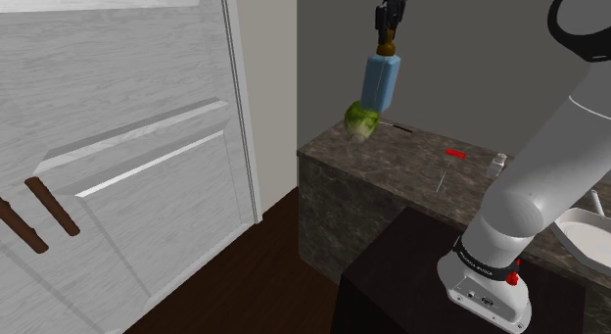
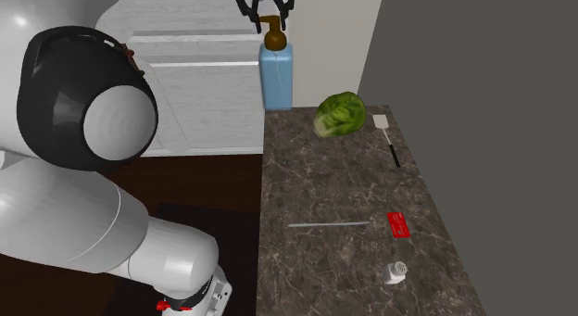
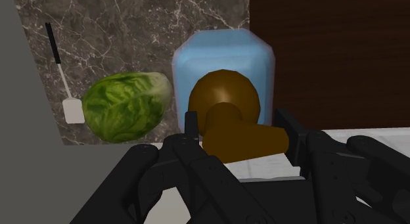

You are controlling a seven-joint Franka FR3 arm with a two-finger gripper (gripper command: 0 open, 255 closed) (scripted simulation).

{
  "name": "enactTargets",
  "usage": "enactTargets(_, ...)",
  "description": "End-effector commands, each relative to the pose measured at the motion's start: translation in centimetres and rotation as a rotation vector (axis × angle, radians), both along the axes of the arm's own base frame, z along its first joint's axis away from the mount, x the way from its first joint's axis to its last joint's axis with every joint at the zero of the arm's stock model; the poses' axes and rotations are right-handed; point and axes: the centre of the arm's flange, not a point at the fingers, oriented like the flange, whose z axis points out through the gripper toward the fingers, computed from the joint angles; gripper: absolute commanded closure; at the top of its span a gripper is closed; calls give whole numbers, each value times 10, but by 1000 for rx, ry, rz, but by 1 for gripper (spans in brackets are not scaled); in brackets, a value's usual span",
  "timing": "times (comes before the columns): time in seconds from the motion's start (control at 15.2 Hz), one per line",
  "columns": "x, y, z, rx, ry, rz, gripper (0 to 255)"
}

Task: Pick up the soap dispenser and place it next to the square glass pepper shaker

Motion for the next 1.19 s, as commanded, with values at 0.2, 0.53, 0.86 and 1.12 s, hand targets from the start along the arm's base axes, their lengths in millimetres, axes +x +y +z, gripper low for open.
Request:
enactTargets(0.2, 0, 1, 27, 0, 0, 0, 255)
enactTargets(0.53, -7, -10, 44, 0, 0, 0, 255)
enactTargets(0.86, -46, -61, 28, 0, 0, 0, 255)
enactTargets(1.12, -77, -101, 15, 0, 0, 0, 255)
